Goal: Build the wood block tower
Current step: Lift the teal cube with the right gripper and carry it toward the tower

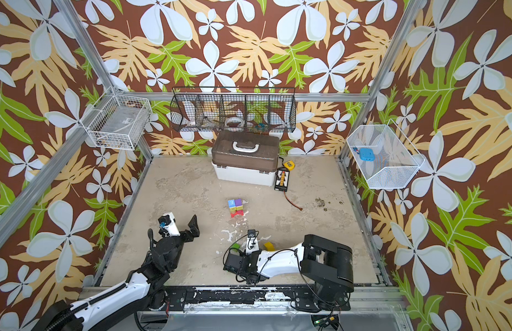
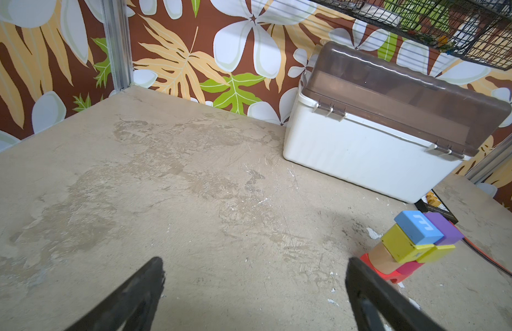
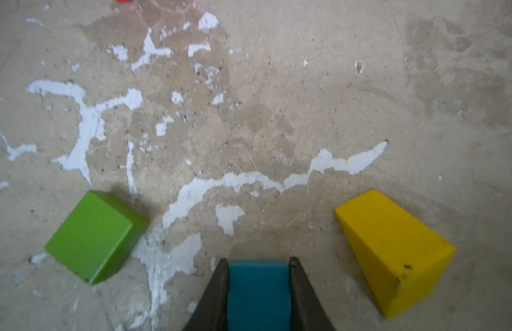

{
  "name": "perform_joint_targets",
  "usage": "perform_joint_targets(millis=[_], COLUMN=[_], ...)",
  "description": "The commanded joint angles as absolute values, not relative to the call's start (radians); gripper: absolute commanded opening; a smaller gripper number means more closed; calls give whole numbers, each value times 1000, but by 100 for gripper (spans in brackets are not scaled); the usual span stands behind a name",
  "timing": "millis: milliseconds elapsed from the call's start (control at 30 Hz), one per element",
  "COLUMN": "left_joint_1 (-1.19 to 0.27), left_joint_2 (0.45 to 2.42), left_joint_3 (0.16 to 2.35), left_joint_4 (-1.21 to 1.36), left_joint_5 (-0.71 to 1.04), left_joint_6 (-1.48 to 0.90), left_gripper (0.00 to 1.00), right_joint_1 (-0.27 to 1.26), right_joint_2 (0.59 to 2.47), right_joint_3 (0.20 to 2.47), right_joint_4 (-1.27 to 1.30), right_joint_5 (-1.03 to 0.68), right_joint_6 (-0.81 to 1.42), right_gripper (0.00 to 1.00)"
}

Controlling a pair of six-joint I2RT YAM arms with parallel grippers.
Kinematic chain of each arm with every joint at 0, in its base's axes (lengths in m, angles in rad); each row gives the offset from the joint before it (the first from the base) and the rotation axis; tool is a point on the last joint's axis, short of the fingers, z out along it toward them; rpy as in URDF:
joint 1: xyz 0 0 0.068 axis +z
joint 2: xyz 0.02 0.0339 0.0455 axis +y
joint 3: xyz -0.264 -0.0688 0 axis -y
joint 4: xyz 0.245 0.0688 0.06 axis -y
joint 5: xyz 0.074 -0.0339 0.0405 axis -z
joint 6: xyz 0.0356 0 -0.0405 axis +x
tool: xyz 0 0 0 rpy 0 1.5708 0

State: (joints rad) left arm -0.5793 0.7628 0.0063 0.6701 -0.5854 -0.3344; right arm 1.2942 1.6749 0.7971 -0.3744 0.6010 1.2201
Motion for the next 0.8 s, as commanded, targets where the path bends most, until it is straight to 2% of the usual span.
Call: perform_joint_targets(millis=[0, 167, 400, 600, 767], left_joint_1=[-579, -580, -580, -580, -580], left_joint_2=[761, 777, 818, 842, 844], left_joint_3=[3, -5, -13, -35, -36], left_joint_4=[714, 762, 835, 904, 906], left_joint_5=[-526, -378, -181, -63, -81], left_joint_6=[-304, -256, -198, -194, -196], left_gripper=[100, 100, 100, 100, 100], right_joint_1=[1261, 1183, 1005, 887, 782], right_joint_2=[1629, 1506, 1380, 1386, 1470], right_joint_3=[843, 915, 961, 1046, 1159], right_joint_4=[-426, -438, -375, -384, -406], right_joint_5=[602, 652, 560, 506, 437], right_joint_6=[1135, 1009, 817, 711, 622], right_gripper=[20, 19, 20, 19, 20])
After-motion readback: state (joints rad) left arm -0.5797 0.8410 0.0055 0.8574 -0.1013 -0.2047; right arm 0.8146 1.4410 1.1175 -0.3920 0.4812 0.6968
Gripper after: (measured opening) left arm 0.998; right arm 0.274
